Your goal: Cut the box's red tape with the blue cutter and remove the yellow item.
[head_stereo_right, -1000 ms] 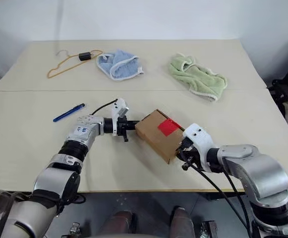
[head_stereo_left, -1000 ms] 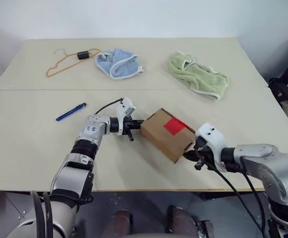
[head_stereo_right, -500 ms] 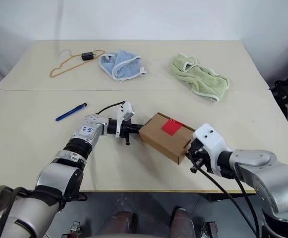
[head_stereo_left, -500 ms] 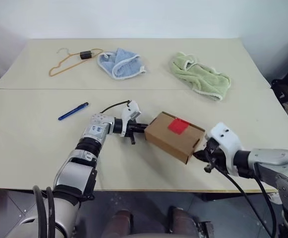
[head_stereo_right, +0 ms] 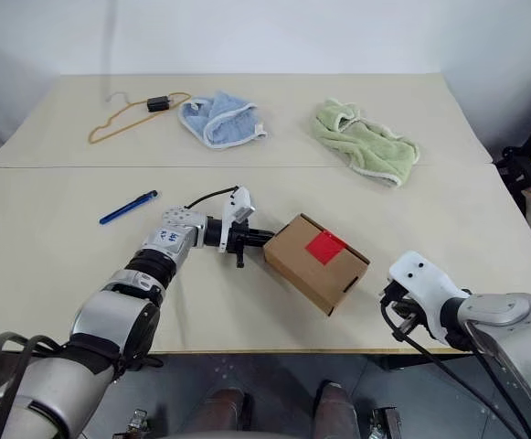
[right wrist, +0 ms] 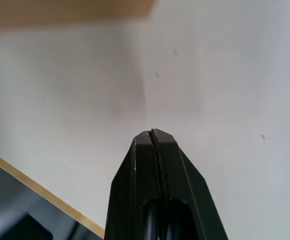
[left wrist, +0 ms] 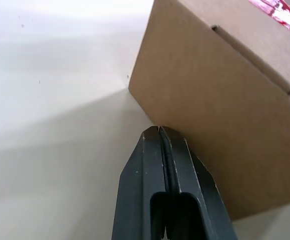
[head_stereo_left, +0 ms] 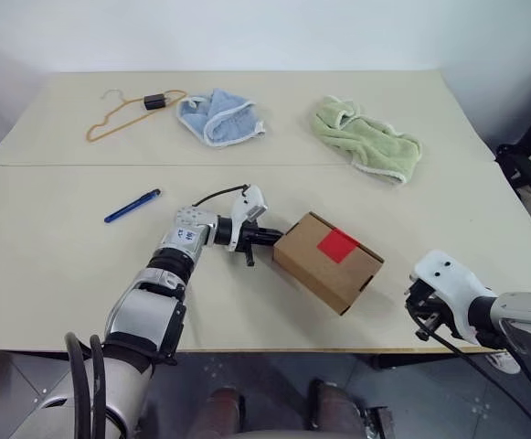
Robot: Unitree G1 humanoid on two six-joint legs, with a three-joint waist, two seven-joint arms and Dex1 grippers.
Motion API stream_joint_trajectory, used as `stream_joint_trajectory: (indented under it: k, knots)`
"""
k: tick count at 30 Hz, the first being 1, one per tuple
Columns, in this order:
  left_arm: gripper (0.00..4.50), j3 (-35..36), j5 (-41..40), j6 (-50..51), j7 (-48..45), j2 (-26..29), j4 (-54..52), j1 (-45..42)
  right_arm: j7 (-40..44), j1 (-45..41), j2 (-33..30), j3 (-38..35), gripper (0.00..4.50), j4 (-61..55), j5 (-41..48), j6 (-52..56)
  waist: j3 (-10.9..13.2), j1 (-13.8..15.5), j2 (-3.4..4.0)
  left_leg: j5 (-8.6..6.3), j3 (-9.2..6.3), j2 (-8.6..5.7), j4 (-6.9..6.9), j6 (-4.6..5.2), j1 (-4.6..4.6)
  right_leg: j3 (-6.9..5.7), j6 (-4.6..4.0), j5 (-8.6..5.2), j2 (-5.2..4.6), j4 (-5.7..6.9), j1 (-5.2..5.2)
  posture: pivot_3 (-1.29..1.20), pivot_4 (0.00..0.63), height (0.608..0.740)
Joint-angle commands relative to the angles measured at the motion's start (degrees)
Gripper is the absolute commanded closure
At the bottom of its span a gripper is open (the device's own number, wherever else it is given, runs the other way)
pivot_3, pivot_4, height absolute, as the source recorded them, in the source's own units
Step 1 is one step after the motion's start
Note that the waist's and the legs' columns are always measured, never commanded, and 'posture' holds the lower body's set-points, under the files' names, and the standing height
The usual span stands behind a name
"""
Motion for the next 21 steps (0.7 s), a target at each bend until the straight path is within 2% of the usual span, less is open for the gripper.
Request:
stream_joint_trajectory:
  k: [1, 6, 11, 17, 21]
  knots:
    - [4.48, 0.38, -0.03, -1.38, -0.28, -1.46, 0.57, -2.24, -0.9, -3.12, 3.32, -1.57, 4.5, -1.49, 2.16, -0.06, 0.0, 0.06, 0.0, 0.0, 0.0, 0.0, 0.01, 0.0, 0.0, 0.0, 0.0, 0.0, 0.0, 0.0, 0.0, 0.0, 0.15, 0.74]
    - [4.48, 0.23, -0.04, -1.44, -0.81, -3.49, 0.86, -2.82, -1.91, -5.48, 3.8, 2.37, 4.5, -0.39, 2.67, -1.21, 0.02, 0.13, -0.04, -0.01, -0.02, 0.0, 0.01, 0.02, -0.04, -0.01, 0.01, 0.01, 0.01, -0.06, 0.0, 0.0, 0.15, 0.74]
    - [4.48, 0.67, 0.03, -1.68, -0.67, -3.3, 1.46, -3.16, -2.21, -5.89, 3.02, 2.45, 4.5, -0.15, 2.87, -1.21, 0.02, 0.09, -0.04, -0.02, -0.02, -0.01, 0.01, 0.03, -0.06, -0.01, 0.02, 0.01, 0.0, -0.07, -0.01, 0.0, 0.15, 0.74]
    - [4.48, 1.97, -0.02, -2.14, 1.66, -0.45, 1.93, -3.97, -1.49, -2.36, 0.64, -2.22, 4.5, -0.57, 2.89, -1.05, 0.02, 0.14, -0.04, -0.02, -0.01, -0.01, 0.01, 0.03, -0.07, -0.01, 0.03, 0.02, 0.0, -0.07, -0.01, 0.0, 0.15, 0.74]
    - [4.48, 4.32, -1.3, -1.79, 4.26, 1.75, 1.58, -5.18, -0.23, 2.29, -3.04, -7.14, 4.5, 1.13, 1.38, -5.45, 0.04, 0.13, -0.07, -0.02, -0.01, -0.02, 0.01, 0.03, -0.13, -0.03, 0.04, 0.02, 0.0, -0.09, -0.03, 0.0, 0.15, 0.74]
